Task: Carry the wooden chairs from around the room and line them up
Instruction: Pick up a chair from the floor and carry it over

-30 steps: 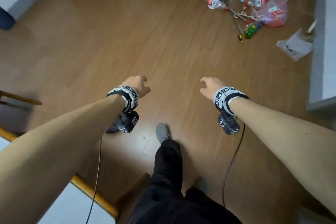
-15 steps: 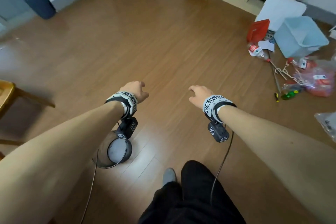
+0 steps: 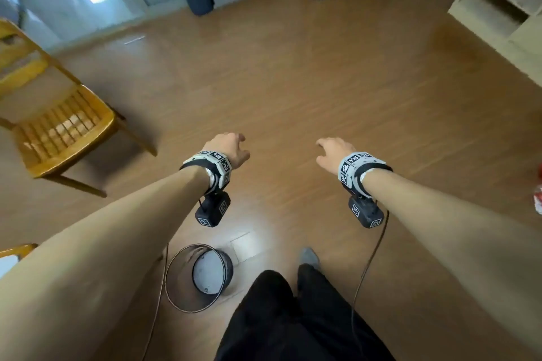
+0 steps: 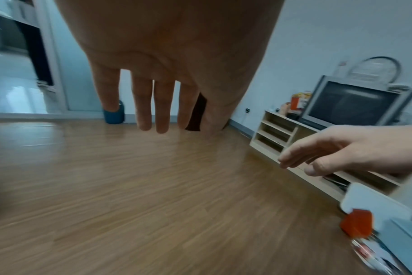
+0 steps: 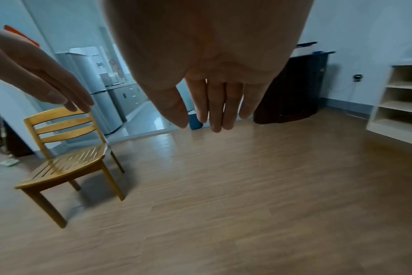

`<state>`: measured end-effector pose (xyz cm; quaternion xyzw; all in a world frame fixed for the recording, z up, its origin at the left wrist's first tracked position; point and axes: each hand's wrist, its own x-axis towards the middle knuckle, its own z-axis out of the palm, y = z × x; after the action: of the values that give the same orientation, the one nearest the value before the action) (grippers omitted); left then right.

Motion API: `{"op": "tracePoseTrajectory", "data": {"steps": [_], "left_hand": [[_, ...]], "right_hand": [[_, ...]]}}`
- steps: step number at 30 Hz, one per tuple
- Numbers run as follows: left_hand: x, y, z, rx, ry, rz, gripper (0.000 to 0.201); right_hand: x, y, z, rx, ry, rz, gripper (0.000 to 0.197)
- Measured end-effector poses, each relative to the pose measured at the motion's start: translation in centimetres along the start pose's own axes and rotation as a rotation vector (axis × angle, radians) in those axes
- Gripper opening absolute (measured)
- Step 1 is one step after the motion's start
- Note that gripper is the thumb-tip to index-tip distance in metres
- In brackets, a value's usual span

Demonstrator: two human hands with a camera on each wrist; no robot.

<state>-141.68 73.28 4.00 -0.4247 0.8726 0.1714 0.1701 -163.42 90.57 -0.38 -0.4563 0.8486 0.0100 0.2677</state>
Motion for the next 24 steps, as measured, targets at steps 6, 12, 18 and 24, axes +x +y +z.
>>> {"op": "tracePoseTrajectory", "data": {"steps": [6,12,18,24], "left_hand": [[7.0,-8.6,-5.8,-0.105,0.029,-0.223,0.055],[16.1,-18.3,-9.4,-0.195,0.065,-0.397,0.054],[25.6,-29.3,-16.2,-0.284,0.088,-0.529,0.053],[32.4,-39.8,-23.7,-0.345,0.138,-0.632,0.051]], "right_hand": [[13.9,-7.8,-6.5,-0.098,-0.069,-0.175,0.054],[28.3,-18.4,-10.5,-0.198,-0.108,-0.328,0.053],[41.9,-31.0,-15.4,-0.29,-0.154,-0.416,0.052],[54.2,-43.7,-20.4,-0.325,-0.165,-0.522,0.052]]}}
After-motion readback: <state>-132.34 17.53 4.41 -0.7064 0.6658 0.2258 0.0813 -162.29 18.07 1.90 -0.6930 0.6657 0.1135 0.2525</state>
